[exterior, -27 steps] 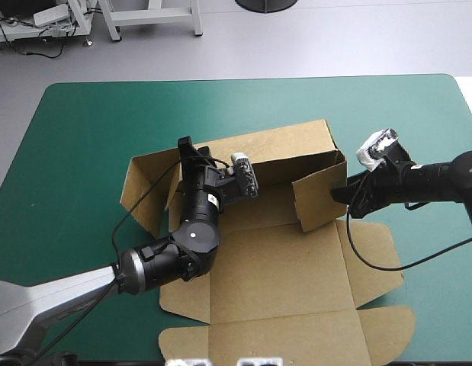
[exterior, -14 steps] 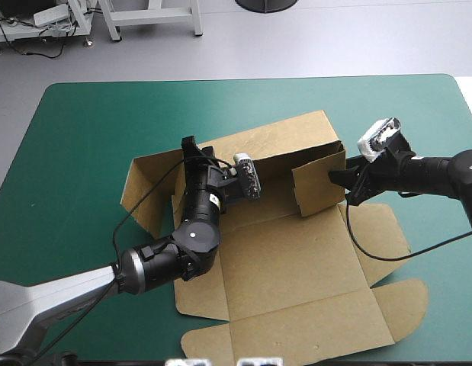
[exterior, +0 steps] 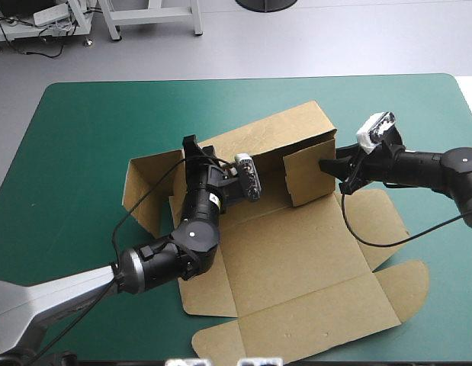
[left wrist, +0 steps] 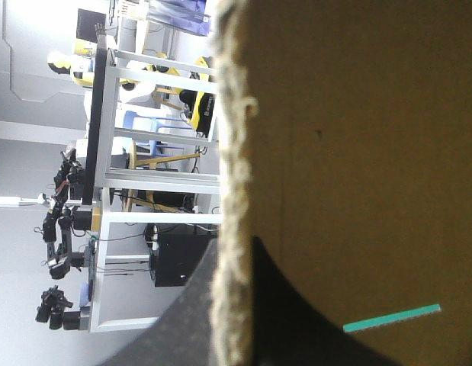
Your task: Fold the box
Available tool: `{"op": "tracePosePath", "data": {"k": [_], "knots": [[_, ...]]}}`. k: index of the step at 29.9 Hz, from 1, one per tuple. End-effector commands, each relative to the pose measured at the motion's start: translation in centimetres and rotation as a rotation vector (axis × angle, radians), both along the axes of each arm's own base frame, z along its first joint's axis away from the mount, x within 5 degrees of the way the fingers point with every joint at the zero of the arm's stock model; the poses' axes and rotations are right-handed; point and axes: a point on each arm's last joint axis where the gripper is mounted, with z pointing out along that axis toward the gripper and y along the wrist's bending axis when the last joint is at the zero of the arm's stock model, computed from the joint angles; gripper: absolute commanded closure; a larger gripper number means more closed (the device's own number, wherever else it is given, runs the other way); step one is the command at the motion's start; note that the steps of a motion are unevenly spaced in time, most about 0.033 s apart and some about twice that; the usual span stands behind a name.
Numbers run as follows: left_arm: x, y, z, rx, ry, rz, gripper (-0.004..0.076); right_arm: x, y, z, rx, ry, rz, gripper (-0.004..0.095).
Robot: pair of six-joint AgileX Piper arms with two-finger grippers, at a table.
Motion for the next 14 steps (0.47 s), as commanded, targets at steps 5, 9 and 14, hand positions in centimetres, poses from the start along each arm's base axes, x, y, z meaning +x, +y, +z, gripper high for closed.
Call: {"op": "tracePosePath", "data": {"k": [5, 9, 14], "knots": [[-0.6, -0.7, 2.2, -0.070, -0.044, -0.113, 0.0729, 0.8, 0.4, 1.5, 0.144, -0.061, -0.013, 0.0497], [-0.6, -0.7, 2.2, -0.072, -0.041, -0.110, 0.0729, 1.4, 0.3, 1.2, 0.145, -0.095, -0.028, 0.0552], [-0.7, -0.8, 2.0, -0.069, -0.027, -0.131, 0.0729, 1.6, 0.1, 1.2, 0.116, -0.144, -0.035, 0.0649]]}}
